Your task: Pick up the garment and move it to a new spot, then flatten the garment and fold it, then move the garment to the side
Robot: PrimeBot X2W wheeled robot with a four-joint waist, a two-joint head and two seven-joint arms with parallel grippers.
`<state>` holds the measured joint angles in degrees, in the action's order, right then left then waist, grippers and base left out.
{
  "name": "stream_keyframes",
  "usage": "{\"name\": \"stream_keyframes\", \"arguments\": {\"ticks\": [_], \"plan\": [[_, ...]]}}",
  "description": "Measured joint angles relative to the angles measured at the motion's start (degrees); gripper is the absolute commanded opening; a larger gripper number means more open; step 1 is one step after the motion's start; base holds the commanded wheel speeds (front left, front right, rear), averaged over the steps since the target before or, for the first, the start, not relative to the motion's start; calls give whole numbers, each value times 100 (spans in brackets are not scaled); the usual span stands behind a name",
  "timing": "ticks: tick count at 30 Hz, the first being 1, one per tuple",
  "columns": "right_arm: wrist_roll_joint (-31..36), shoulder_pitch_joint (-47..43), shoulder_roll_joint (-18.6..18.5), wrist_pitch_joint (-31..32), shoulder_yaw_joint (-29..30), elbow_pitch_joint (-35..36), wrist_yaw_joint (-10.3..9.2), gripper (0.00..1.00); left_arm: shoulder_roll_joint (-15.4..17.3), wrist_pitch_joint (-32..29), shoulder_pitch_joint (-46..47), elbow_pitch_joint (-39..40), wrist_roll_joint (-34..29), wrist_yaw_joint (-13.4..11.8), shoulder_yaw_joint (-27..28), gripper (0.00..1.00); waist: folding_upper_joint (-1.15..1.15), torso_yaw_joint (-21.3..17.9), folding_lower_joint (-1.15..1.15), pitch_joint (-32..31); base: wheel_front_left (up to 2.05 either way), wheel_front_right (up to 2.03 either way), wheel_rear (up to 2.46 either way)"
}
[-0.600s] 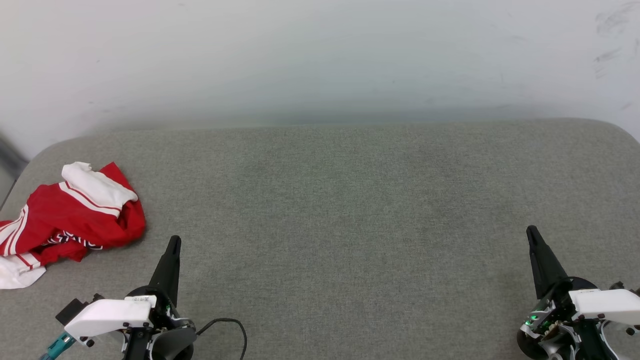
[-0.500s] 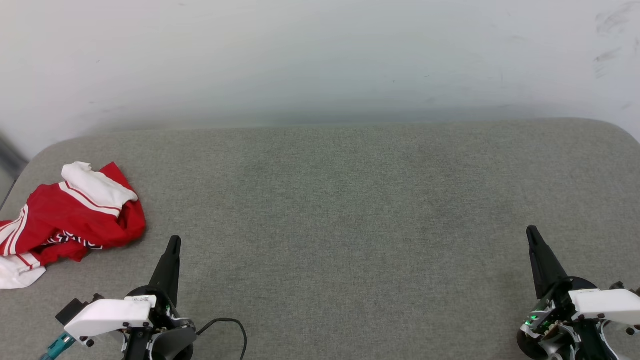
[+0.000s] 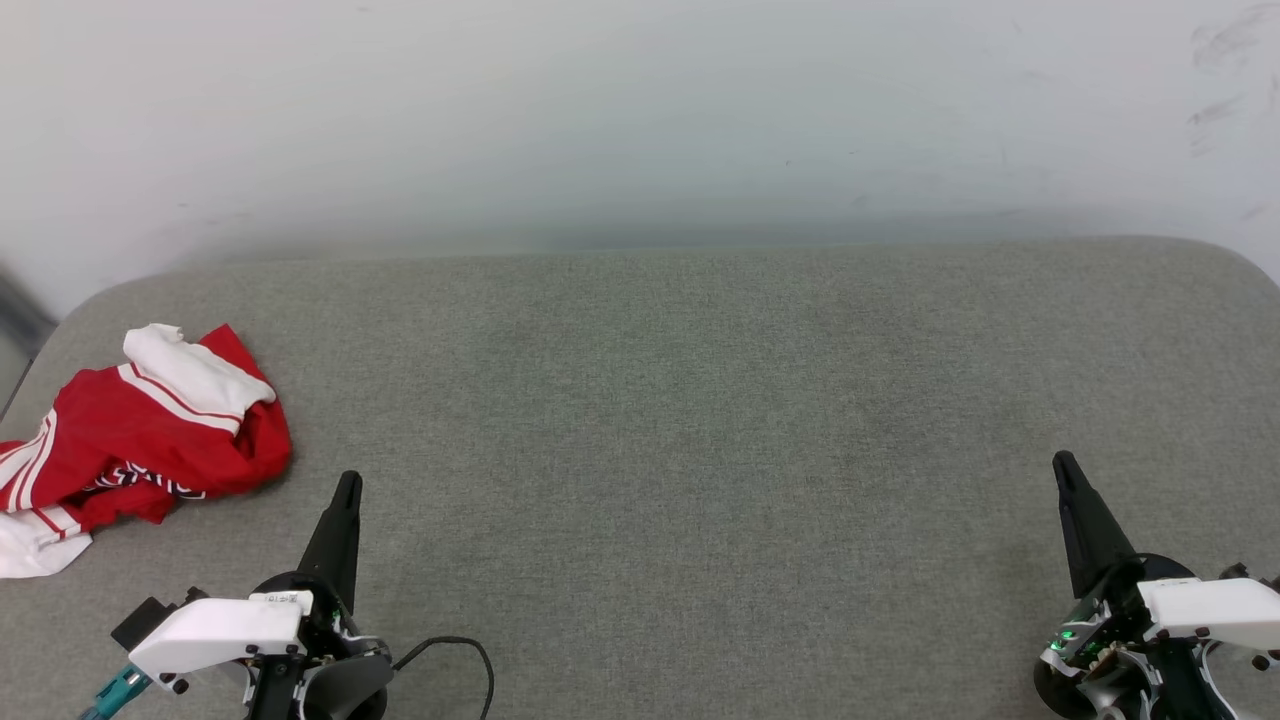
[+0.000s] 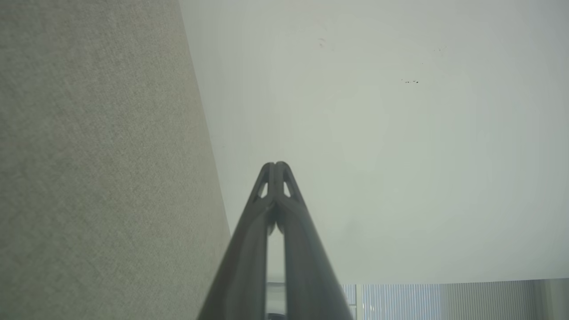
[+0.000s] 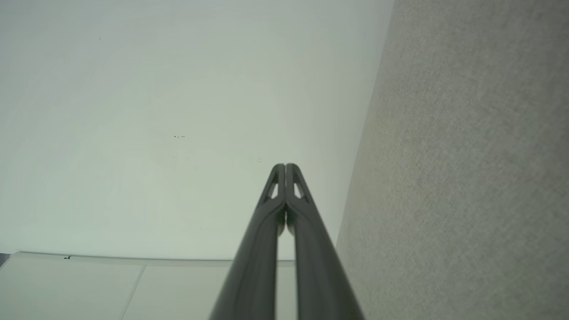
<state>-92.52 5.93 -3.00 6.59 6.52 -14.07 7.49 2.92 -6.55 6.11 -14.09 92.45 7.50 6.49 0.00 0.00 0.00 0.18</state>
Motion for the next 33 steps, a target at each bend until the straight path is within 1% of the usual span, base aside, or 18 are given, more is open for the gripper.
{"name": "stream_keyframes", "arguments": {"ticks": [6,7,14,20,27,33], "plan": [[0,0,0,0,0,0,0,0,0,-1,0,0,0,0,0,0,0,0,0,0,0,0,0],[0,0,0,0,0,0,0,100,0,-1,0,0,0,0,0,100,0,0,0,0,0,0,0],[3,-265,1,-51,-20,-238,-1,100,-27,46,-252,-216,-1,-2,-44,100,0,1,0,1,0,0,0],[301,-268,1,-215,-49,-168,-1,100,-29,221,-254,-85,-222,-1,-30,100,0,2,0,10,0,0,0],[1020,-270,1,-407,-31,43,-1,100,-27,404,-254,96,-849,-71,89,100,0,5,0,20,0,0,0],[1726,-274,2,-558,-25,307,-1,100,-26,556,-254,361,-1538,-238,62,100,0,8,0,28,0,0,0]]}}
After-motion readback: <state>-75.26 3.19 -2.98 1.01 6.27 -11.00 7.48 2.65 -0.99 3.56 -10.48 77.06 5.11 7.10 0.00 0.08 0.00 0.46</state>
